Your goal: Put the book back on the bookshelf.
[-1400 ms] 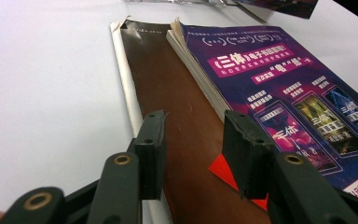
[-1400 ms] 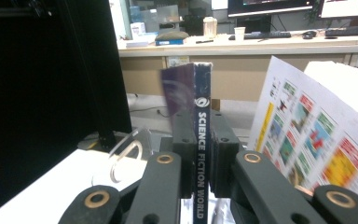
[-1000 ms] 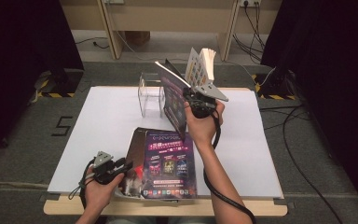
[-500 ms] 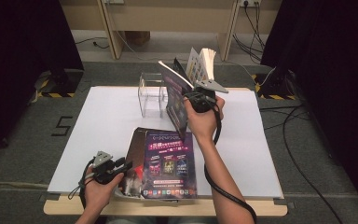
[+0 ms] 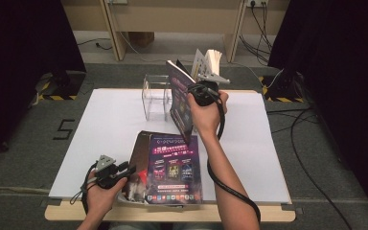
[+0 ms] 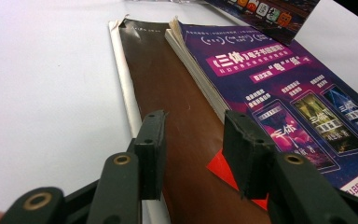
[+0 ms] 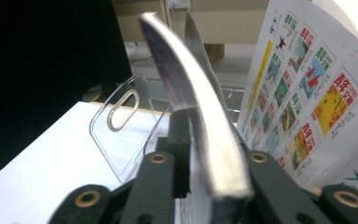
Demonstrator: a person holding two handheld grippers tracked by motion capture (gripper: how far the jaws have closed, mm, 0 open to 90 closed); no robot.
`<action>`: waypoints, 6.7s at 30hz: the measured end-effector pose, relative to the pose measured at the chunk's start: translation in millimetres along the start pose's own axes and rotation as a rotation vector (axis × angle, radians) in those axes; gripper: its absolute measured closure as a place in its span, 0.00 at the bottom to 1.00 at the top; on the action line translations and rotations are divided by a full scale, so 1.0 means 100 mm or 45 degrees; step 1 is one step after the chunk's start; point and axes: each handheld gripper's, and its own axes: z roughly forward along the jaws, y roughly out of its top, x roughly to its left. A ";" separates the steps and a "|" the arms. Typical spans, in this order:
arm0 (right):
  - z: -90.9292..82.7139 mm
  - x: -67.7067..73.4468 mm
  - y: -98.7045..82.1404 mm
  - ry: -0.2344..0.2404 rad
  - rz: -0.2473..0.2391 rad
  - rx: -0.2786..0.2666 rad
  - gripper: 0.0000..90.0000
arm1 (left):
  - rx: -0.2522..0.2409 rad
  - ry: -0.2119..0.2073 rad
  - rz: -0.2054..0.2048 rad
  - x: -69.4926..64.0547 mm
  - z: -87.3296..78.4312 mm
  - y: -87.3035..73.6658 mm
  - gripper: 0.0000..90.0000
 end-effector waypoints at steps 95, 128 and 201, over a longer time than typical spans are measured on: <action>0.68 0.08 0.17 -0.173 0.017 -0.195 0.94 | 0.007 -0.004 -0.002 0.02 0.02 0.00 0.66; 0.46 -0.03 0.26 -0.114 0.055 -0.052 0.88 | 0.011 -0.010 0.001 0.01 0.02 -0.01 0.66; 0.15 -0.05 0.02 -0.124 0.022 -0.062 0.72 | 0.008 -0.047 -0.006 -0.08 0.05 0.00 0.62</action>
